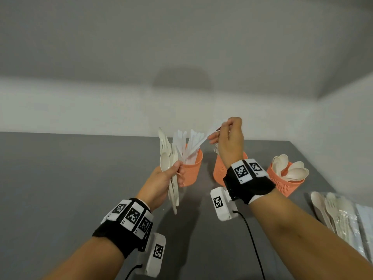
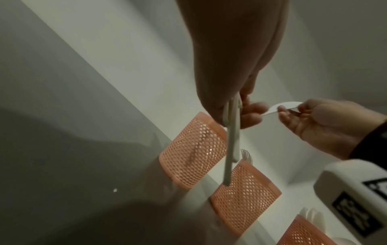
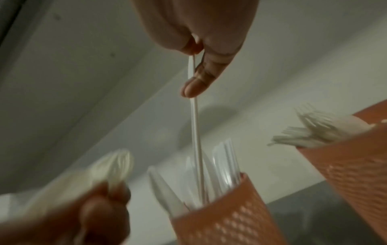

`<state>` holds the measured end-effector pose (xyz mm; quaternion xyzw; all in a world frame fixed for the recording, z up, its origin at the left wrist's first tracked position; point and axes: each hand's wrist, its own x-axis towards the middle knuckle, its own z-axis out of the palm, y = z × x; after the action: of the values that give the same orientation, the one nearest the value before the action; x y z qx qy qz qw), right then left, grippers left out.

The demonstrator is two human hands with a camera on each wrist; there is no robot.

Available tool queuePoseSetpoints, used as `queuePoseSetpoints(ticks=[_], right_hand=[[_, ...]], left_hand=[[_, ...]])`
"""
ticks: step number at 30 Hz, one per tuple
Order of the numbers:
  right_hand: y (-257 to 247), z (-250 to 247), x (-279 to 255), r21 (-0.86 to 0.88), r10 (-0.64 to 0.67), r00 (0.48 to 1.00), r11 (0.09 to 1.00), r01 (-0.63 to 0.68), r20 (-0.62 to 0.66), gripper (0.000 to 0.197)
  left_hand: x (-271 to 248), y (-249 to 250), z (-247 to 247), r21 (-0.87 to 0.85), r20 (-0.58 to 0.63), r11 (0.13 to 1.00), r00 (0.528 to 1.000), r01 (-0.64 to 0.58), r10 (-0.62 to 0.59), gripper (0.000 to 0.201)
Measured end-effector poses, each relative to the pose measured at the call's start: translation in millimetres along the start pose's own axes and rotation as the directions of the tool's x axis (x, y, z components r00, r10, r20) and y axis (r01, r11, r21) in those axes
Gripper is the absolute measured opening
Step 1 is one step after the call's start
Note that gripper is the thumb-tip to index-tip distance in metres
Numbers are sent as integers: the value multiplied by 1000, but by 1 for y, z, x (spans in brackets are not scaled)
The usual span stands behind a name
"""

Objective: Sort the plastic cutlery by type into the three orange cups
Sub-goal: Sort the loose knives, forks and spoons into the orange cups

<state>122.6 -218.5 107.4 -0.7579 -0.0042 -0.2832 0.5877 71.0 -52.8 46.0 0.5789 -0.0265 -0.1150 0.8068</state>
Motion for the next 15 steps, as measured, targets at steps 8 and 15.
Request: queuePoseSetpoints(ticks=[8,15], right_hand=[[10,10,-31,-185,-125,961,967,173,247,16],[1,13,-47,-170,110,893,985,-38,437,14]], left_hand=[[1,4,8,-70,89,997,996,22,-15,34],[-5,8,19,-28,125,996,989,79,-75,51]])
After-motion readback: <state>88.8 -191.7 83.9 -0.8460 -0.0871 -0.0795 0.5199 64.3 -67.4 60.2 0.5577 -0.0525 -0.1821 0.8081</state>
